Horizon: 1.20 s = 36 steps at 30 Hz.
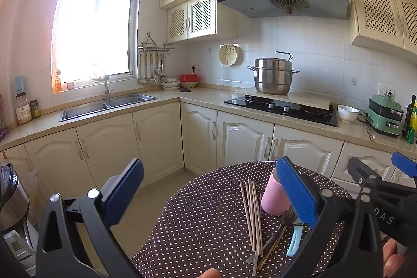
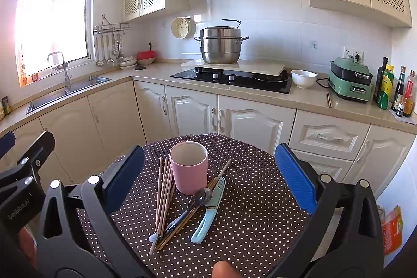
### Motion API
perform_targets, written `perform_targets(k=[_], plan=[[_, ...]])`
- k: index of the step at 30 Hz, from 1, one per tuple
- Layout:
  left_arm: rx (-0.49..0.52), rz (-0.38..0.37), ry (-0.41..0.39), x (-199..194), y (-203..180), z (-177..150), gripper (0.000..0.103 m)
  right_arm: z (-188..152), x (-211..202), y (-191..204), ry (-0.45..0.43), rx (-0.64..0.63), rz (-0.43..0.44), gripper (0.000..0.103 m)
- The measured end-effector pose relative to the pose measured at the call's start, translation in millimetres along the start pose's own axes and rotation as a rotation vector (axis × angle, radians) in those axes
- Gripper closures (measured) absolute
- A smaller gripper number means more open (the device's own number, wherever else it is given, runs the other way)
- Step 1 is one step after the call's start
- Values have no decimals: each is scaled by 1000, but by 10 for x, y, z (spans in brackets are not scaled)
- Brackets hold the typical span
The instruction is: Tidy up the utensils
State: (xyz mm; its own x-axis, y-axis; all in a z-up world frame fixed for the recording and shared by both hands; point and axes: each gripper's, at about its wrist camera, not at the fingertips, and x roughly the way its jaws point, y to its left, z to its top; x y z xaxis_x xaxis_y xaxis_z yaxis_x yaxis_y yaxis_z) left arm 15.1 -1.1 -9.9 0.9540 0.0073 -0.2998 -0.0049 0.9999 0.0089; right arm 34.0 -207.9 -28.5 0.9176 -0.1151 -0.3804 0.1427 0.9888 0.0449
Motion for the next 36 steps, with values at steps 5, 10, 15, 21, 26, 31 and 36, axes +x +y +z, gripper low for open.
perform_targets(k=[5,10,15,21,26,31,36], plan=[[10,-9,21,54,-36,-12,4,-12,24,-24,6,8,2,5],[-7,-33,88,177,-32,-65,4,-29,98,-45,25,5,14,5],[15,-24,168,396,-45,-187,4,-80,236,-79,60,1,28,5],[53,-20,306,790,-31,-466,4,-298,541,-262,169,20,25,5],[93,-30,428,1191,-66,-746,4,-524,848,-381,281,42,36,5],[141,-35,529,1687,-149,-970,4,-684,1101,-398,363,44,43,5],[138,-62,613,2146,-204,-1131,4,-808,1288,-439,418,47,43,5]])
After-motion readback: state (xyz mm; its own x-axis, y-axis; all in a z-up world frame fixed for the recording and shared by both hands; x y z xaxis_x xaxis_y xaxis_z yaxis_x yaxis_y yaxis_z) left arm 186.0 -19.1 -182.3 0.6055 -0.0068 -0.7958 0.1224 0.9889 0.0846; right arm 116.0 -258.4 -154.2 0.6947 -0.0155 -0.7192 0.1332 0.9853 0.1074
